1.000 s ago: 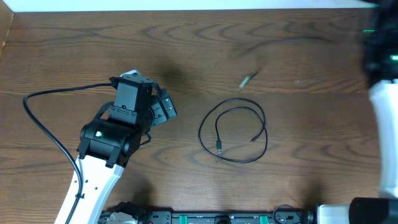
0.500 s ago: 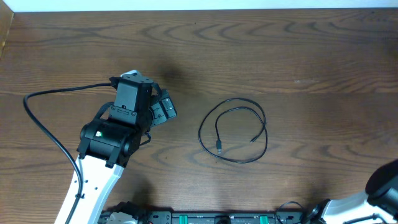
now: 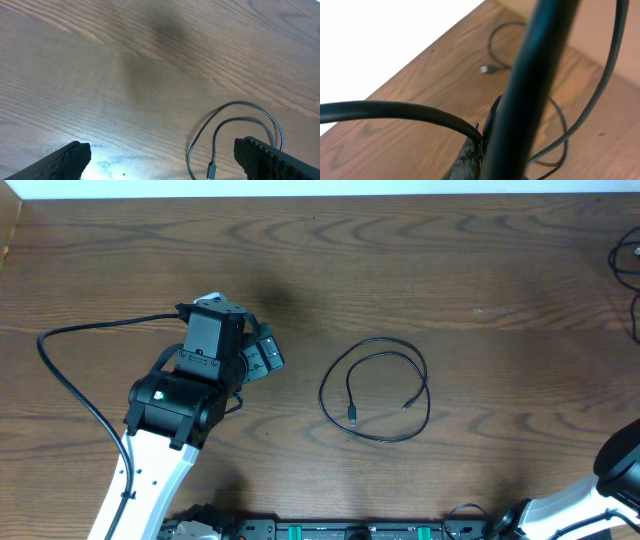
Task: Untangle cables
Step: 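Carry the black cable with the right gripper off the table's right edge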
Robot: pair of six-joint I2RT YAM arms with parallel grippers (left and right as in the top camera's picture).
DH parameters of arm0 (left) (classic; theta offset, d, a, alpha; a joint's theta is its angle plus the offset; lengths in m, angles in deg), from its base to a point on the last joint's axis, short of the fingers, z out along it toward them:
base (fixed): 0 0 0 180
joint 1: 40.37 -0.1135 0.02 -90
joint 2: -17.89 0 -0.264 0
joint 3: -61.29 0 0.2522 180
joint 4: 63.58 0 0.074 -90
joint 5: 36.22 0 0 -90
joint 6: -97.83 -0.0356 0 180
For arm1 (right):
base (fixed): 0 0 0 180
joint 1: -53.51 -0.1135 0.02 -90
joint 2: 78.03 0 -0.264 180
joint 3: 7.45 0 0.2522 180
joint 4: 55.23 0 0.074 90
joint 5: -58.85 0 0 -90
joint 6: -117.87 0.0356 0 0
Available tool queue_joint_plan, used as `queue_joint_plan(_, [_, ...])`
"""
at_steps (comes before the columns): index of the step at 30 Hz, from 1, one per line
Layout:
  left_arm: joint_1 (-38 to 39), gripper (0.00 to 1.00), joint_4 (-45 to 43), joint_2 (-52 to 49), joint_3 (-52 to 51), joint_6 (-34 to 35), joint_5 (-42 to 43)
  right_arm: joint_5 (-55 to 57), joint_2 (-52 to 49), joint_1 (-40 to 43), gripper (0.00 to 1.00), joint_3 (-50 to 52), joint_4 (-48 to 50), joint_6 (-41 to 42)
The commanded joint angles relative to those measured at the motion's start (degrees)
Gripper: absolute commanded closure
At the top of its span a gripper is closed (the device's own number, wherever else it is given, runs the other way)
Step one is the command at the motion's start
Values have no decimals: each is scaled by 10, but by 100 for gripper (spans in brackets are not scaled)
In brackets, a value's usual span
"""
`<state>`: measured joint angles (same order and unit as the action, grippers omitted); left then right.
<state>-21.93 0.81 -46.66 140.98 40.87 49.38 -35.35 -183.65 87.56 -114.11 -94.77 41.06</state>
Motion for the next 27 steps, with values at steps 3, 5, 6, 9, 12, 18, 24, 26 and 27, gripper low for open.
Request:
queue_joint_plan(3, [-3,2,1,2,7,3,-1,-71,80,-40,99,-1,-9,-17])
queue_joint_plan(5, [-3,2,1,2,7,3,-1,-75,108,-62,99,-1,-9,-29])
queue_joint_plan(6, [-3,2,1,2,7,3,-1,-76,121,-73,99,-1,-8,-37])
queue_joint_plan(9, [-3,2,1,2,7,3,-1,-76,160,-110,99,-1,-5,-48])
queue_joint_plan(12, [-3,2,1,2,7,3,-1,-75,186,-140,99,-1,5,-61])
queue_joint_plan(18, [-3,2,1,2,7,3,-1,-42,183,-149,99,-1,12,-76])
queue_joint_plan(24, [-3,2,1,2,7,3,-1,12,131,-147,99,-1,3,-131])
queue_joint_plan(26, [-3,2,1,2,7,3,-1,43,105,-143,99,-1,13,-144])
queue_joint_plan(27, [-3,2,1,2,7,3,-1,57,92,-140,99,-1,19,-148])
